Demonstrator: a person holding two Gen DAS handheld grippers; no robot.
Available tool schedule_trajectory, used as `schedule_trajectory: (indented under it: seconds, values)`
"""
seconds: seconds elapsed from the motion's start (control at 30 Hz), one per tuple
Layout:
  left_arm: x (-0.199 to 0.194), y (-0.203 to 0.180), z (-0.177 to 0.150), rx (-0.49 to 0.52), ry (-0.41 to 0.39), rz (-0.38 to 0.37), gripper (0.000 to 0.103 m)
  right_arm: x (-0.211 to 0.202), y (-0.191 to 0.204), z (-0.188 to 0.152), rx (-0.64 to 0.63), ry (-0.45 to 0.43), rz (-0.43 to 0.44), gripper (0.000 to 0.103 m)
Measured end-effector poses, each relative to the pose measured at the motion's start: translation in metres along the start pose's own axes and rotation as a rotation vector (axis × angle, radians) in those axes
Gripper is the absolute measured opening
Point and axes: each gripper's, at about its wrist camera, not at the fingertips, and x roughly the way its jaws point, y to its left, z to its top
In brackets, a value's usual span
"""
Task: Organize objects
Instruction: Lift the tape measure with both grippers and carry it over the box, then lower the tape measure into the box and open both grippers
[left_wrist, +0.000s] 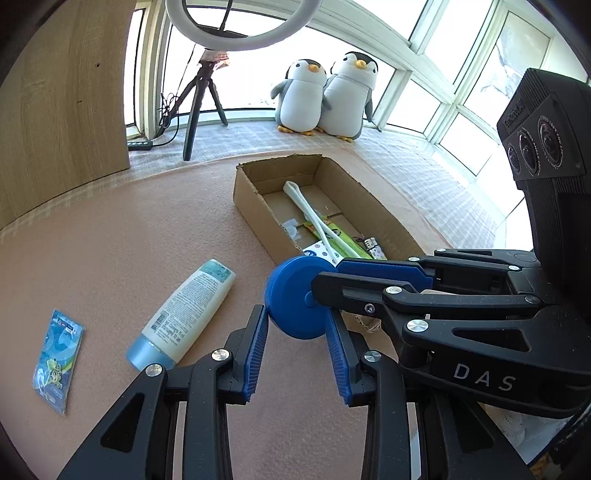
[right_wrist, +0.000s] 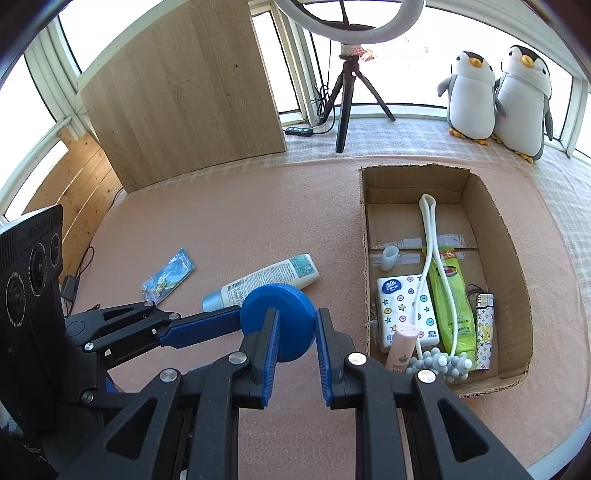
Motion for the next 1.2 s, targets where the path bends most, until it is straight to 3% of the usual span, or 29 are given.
schedule_trajectory:
  seconds: [0.43,0.97,1.0,1.13,1.2]
  values:
    - [0.062,-0.041,0.057,0.038,-0.005,-0.012,0.035,-0.004,-0.069,0.027,0.031,-0.057,-0.063,0.018]
    - [0.124,-0.062,0.089,0.062,0.017,0.011,0.034,0.015,-0.124,0.044,0.044,-0.047,-0.08,0.019]
    - [0.126,-0.063,0.089,0.066,0.018,0.021,0.035,0.017,-0.126,0.044,0.044,-0.043,-0.079,0.021]
    - [0.128,-0.06,0.089,0.057,0.017,0.05,0.05,0.013,-0.131,0.044,0.055,-0.064,-0.103,0.057]
    - [0.127,-0.056,0.089,0.049,0.014,0.061,0.05,0.01,-0.131,0.044,0.054,-0.076,-0.111,0.057]
